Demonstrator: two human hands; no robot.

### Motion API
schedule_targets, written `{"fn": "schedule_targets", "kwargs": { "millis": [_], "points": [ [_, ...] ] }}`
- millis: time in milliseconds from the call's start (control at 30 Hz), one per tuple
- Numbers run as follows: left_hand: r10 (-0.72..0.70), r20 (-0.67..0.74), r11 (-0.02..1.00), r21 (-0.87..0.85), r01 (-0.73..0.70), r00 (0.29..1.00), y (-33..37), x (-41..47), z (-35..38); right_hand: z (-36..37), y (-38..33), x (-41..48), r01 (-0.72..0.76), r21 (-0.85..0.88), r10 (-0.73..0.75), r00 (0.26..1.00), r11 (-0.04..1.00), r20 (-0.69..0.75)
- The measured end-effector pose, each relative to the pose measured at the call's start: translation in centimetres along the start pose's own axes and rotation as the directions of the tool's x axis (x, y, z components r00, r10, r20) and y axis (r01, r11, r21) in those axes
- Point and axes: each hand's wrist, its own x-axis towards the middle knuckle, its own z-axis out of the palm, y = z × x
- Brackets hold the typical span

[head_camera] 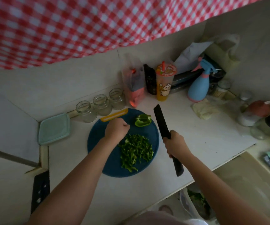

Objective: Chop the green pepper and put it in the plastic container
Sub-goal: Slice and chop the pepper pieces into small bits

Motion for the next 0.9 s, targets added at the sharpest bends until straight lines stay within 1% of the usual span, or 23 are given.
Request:
{"fn": "schedule_targets", "kwargs": {
  "millis": [100, 233, 300, 333, 400, 467, 633, 800, 900],
  "points": [
    [0.011, 0.105, 0.998, -0.061, -0.005, 0.994, 1.3, 2.5, 1.2, 0.1, 0.9, 0.0, -0.023, 0.016, 0.023, 1.000, 1.000, -0.001],
    [0.052, 0.220, 0.998, -0.057, -0.040, 0.974, 2.3, 4.8, 2.9, 0.1, 1.8, -0.1, -0.031, 0.034, 0.032, 0.999, 0.999, -0.015],
    [0.111, 0.282, 0.992, 0.021, -0.121, 0.953, 2.6, 5.6, 3.7, 0.0, 2.2, -0.2, -0.032, 0.033, 0.033, 0.999, 0.999, -0.016],
    [0.130, 0.287, 0.985, 0.068, -0.156, 0.949, 2.7, 5.9, 4.1, 0.0, 2.4, -0.2, -0.034, 0.033, 0.035, 0.999, 0.999, -0.018],
    [0.148, 0.256, 0.977, 0.111, -0.181, 0.955, 2.7, 6.2, 4.7, 0.0, 2.7, -0.4, -0.039, 0.031, 0.040, 0.999, 0.999, -0.015],
    [0.153, 0.218, 0.978, 0.103, -0.179, 0.964, 2.5, 6.2, 5.1, -0.1, 2.8, -0.5, -0.041, 0.035, 0.041, 0.999, 0.999, -0.008],
    [0.190, 0.168, 0.981, -0.067, -0.181, 0.967, 2.0, 5.0, 4.7, 0.1, 2.4, -0.9, -0.008, 0.012, 0.008, 1.000, 1.000, 0.003],
    [0.104, 0.088, 0.968, -0.236, -0.080, 0.991, 1.0, 1.8, 2.2, 0.8, 1.1, -1.2, 0.046, 0.009, -0.047, 0.997, 0.999, 0.067],
    [0.039, 0.050, 0.966, -0.259, -0.025, 0.998, -1.2, -1.2, 0.1, 1.4, 0.3, -1.6, 0.065, 0.024, -0.067, 0.988, 0.998, 0.142]
  ]
}}
